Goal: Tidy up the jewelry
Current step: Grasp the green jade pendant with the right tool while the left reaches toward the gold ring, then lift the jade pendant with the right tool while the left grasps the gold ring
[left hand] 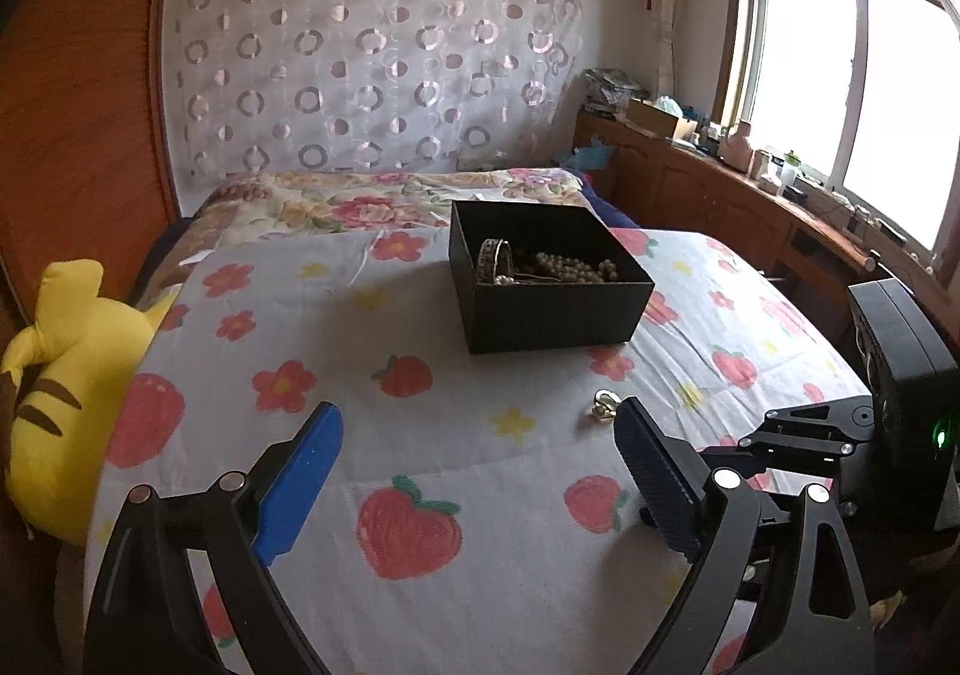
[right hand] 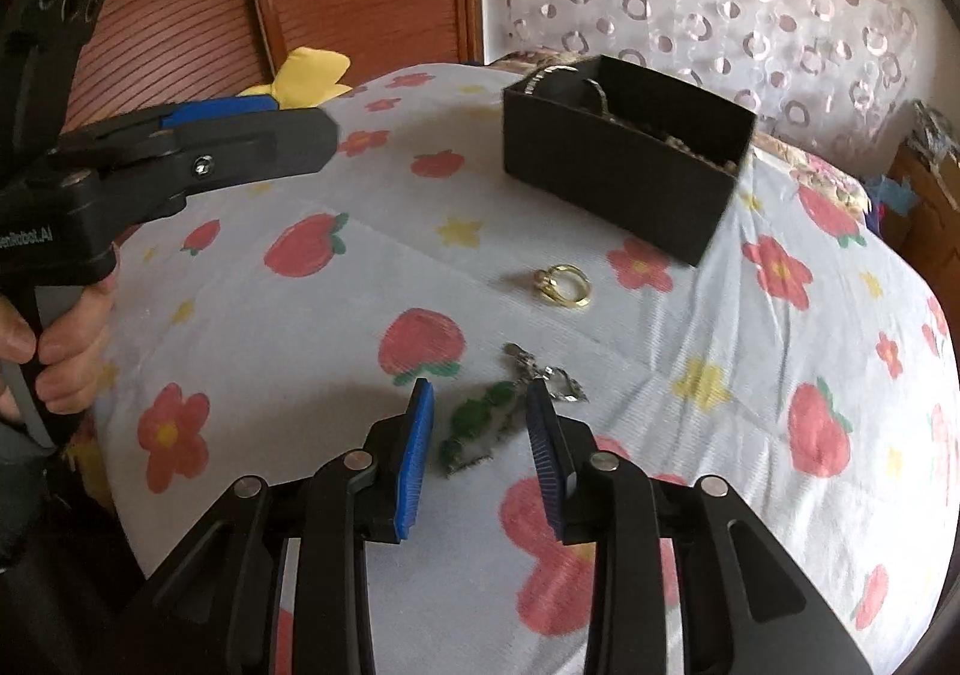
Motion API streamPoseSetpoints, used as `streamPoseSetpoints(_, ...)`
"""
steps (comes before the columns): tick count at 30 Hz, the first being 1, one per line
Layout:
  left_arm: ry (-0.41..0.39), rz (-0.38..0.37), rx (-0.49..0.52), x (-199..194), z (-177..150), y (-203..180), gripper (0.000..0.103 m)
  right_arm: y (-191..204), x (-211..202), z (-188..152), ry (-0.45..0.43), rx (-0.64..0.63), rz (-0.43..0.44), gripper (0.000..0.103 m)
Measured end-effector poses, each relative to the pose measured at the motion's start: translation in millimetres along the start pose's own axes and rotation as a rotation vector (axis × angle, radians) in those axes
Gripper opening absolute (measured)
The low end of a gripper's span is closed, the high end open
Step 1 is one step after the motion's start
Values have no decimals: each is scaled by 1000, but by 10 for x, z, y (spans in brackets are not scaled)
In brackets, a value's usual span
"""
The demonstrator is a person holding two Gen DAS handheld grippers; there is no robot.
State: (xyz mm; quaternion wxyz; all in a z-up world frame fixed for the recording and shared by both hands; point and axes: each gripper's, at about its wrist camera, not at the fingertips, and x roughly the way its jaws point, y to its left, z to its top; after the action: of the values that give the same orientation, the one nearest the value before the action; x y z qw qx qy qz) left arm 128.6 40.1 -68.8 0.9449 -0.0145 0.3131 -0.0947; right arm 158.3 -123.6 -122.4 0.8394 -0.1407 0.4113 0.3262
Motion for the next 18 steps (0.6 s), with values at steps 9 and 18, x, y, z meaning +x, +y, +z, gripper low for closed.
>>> streamPoseSetpoints(9, 8, 14, 4, -5, -27, 30, 88, 129, -48, -49, -9, -75, -9, 13)
streamPoseSetpoints(18, 64, -10, 41, 237, 28, -120, 88, -137, -320, -106, -66, -18, -42, 12)
